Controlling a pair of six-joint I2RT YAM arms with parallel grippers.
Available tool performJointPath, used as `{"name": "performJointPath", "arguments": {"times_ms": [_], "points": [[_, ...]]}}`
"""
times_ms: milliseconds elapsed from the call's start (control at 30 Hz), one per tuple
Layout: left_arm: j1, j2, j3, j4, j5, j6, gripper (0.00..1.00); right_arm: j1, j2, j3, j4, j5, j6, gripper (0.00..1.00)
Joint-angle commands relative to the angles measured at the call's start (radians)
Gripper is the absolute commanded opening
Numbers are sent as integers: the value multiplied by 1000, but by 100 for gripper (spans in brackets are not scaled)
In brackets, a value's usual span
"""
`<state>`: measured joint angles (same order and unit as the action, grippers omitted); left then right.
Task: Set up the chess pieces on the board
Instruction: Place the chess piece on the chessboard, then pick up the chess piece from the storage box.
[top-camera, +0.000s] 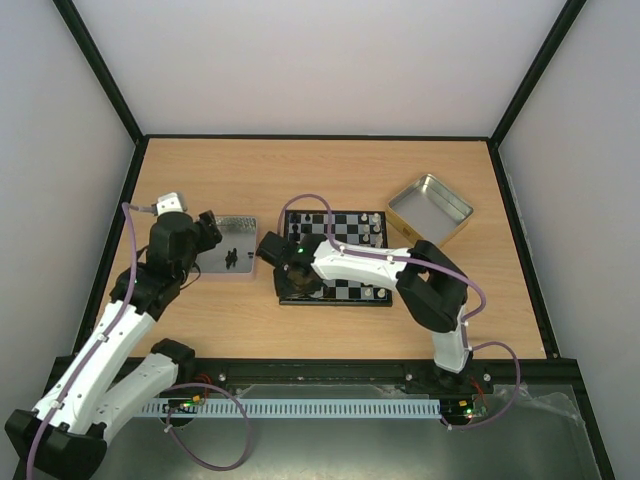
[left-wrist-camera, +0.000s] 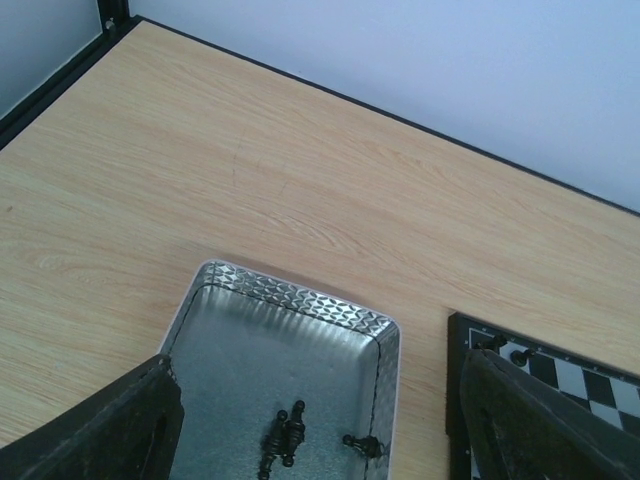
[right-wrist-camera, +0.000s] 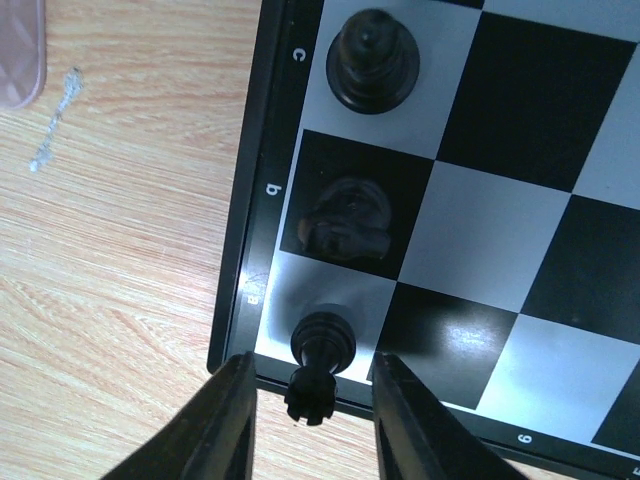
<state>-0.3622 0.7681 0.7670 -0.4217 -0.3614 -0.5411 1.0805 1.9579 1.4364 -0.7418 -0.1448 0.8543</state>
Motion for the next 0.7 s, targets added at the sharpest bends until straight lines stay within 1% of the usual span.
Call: {"name": "performJointPath", "arguments": {"times_ms": [0,167,267,333,400,467,567,667], "points": [[22,19,-14,6,43,21,81,6,-105,-12,30,72,14,37],[59,79,-24,17,120,63,90,2,-242,-87,84,213,25,42],[85,148,-13,19,174,107,91,-15,-300,-141,127,266,11,43],[105,206,1,19,249,125,90,-37,-326,-178,165,266,-6,43],[110,277,15,11,326,111,86,-63,-338,-208,194,252,-27,43],[114,356,25,-2,322,66,78,-85,-341,-226,214,240,-48,43],[127,489,63,-39,307,15,61,-110,-339,-243,232,237,-85,42],[133,610,87,-51,321,3,44,-123,-340,-256,248,239,-114,40]]}}
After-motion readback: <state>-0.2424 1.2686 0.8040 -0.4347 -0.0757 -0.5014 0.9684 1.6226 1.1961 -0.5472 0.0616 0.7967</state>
